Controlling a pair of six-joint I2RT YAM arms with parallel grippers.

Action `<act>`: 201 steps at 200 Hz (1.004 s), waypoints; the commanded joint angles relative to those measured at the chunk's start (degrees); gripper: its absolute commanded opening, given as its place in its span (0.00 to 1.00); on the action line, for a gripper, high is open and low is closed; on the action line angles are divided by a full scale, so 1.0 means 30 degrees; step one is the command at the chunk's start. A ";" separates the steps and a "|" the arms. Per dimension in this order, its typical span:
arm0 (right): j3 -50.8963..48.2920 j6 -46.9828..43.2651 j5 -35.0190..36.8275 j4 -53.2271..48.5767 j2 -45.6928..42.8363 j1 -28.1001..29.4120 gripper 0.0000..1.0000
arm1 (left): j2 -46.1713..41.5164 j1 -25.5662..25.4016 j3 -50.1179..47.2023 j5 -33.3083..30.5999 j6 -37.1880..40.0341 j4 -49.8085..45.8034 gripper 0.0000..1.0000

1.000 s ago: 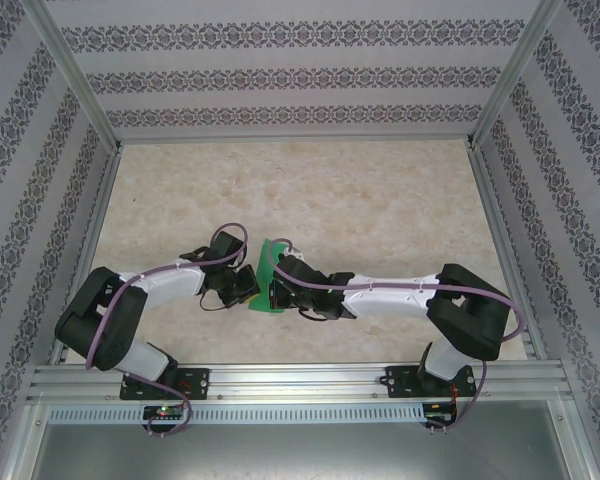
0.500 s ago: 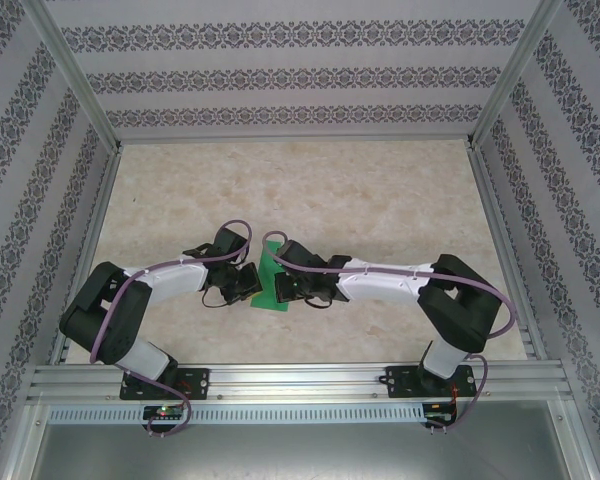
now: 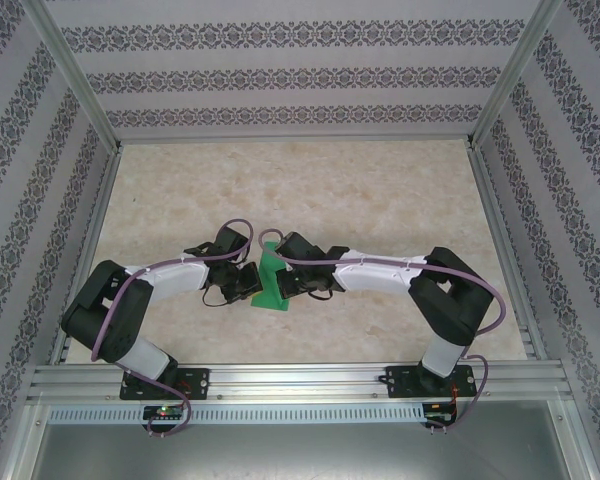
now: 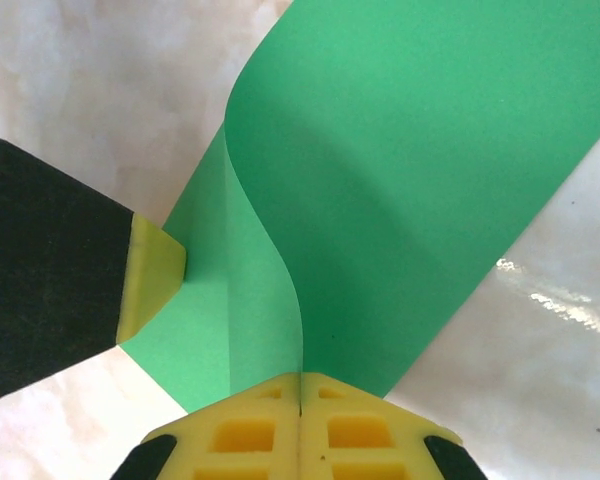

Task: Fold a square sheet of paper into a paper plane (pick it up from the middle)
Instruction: Fold the triangle a second time at the center of the table.

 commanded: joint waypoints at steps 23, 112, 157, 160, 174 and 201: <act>0.0722 -0.2544 0.0025 -0.0135 0.0607 -0.0238 0.05 | 0.0477 -0.0249 0.0294 -0.0949 0.0579 -0.1034 0.03; 0.0802 -0.3890 -0.0358 0.0071 0.1255 -0.0876 0.06 | 0.0477 -0.0277 0.0419 -0.0993 0.0700 -0.1297 0.03; 0.0946 -0.4231 -0.0568 0.0236 0.1578 -0.1008 0.07 | 0.0475 -0.0272 0.0477 -0.1042 0.0729 -0.1372 0.03; 0.0937 -0.4270 -0.0568 0.0236 0.1604 -0.1008 0.07 | 0.0493 -0.0293 0.0491 -0.1065 0.0729 -0.1364 0.03; 0.0978 -0.4411 -0.0683 0.0256 0.1634 -0.1136 0.07 | 0.0499 -0.0272 0.0519 -0.1087 0.0729 -0.1400 0.03; 0.0956 -0.4532 -0.0893 0.0350 0.1602 -0.1241 0.07 | 0.0564 -0.0270 0.0653 -0.1106 0.0843 -0.1545 0.03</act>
